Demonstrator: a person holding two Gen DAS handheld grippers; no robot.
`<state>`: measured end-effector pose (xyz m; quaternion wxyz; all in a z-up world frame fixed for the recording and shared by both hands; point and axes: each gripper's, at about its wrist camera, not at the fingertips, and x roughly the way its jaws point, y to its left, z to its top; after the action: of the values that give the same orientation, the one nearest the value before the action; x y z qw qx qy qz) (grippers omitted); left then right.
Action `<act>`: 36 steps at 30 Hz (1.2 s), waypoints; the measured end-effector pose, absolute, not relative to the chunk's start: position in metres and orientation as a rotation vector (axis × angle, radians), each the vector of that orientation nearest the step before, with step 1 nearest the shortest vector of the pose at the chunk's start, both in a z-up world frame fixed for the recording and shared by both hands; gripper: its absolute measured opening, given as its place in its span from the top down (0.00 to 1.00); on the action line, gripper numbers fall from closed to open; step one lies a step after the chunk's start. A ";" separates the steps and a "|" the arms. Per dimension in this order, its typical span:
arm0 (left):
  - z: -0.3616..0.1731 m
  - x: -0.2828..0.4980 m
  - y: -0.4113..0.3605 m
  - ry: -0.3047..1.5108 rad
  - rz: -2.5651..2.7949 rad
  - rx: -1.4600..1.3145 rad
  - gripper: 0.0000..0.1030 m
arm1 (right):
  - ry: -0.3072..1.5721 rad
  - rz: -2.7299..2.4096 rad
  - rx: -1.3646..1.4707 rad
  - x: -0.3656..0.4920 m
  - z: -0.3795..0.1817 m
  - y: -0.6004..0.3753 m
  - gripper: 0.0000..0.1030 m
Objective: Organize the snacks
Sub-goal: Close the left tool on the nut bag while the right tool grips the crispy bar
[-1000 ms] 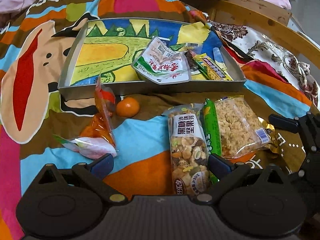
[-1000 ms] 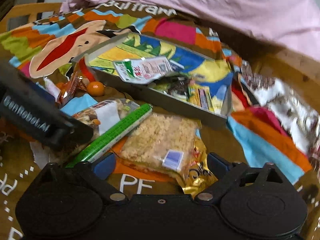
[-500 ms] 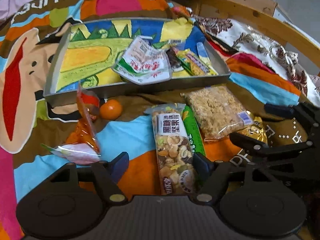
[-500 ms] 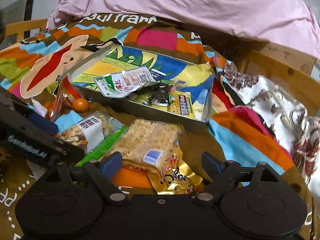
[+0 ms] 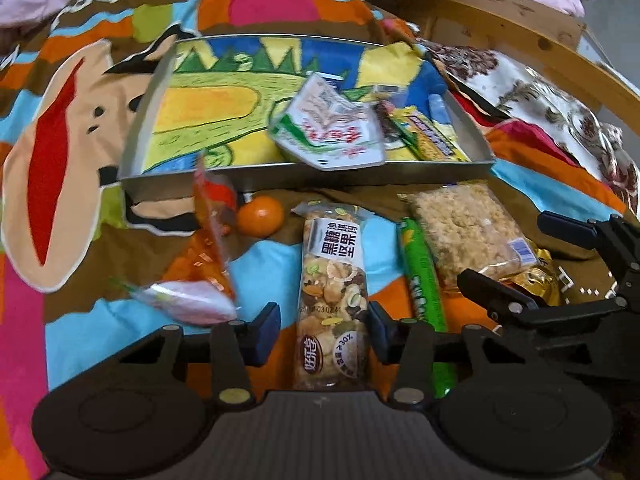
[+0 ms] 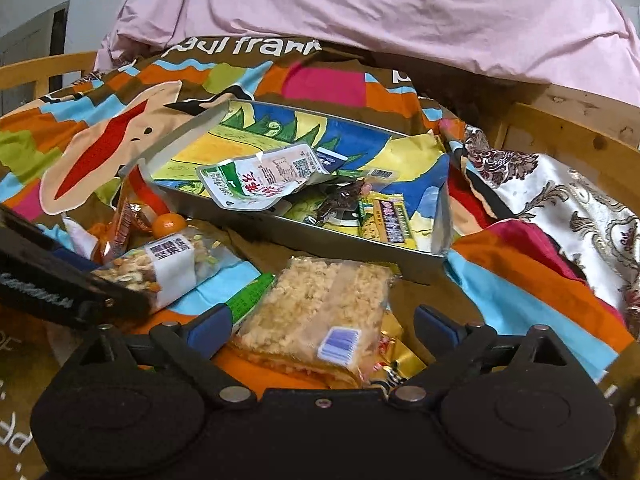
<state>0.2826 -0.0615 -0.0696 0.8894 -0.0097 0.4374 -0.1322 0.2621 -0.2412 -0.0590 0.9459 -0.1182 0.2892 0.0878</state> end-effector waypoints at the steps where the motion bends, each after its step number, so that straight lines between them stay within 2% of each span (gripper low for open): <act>1: -0.070 0.283 -0.059 0.909 -0.272 -0.029 0.51 | 0.593 0.174 -0.246 0.264 -0.061 -0.240 0.05; 7: -0.072 0.289 -0.055 0.912 -0.268 -0.051 0.48 | 0.640 0.160 -0.224 0.267 -0.063 -0.243 0.11; 11: -0.075 0.292 -0.058 0.912 -0.257 -0.055 0.49 | 0.647 0.161 -0.249 0.264 -0.059 -0.246 0.23; 14: -0.076 0.290 -0.061 0.914 -0.248 -0.055 0.54 | 0.658 0.175 -0.259 0.262 -0.056 -0.250 0.29; 16: -0.076 0.288 -0.062 0.920 -0.247 -0.056 0.58 | 0.673 0.188 -0.258 0.260 -0.053 -0.253 0.30; 19: -0.074 0.282 -0.064 0.926 -0.242 -0.042 0.59 | 0.680 0.208 -0.274 0.255 -0.049 -0.255 0.30; 21: -0.073 0.281 -0.065 0.930 -0.246 -0.035 0.59 | 0.661 0.206 -0.299 0.252 -0.050 -0.254 0.24; 23: -0.072 0.282 -0.065 0.929 -0.246 -0.028 0.59 | 0.630 0.191 -0.340 0.252 -0.052 -0.250 0.11; 24: -0.072 0.284 -0.065 0.932 -0.243 -0.032 0.59 | 0.616 0.191 -0.368 0.253 -0.054 -0.246 0.11; 29: -0.071 0.294 -0.069 0.905 -0.226 -0.028 0.49 | 0.620 0.210 -0.425 0.260 -0.067 -0.238 0.12; 34: -0.073 0.300 -0.074 0.889 -0.231 0.023 0.49 | 0.633 0.217 -0.360 0.262 -0.065 -0.241 0.19; 36: -0.074 0.297 -0.077 0.874 -0.240 0.050 0.55 | 0.634 0.211 -0.345 0.262 -0.064 -0.242 0.21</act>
<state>0.2974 -0.0769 -0.0743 0.8988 0.0244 0.4220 -0.1158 0.2620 -0.2423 -0.0638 0.9302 -0.1686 0.3095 0.1029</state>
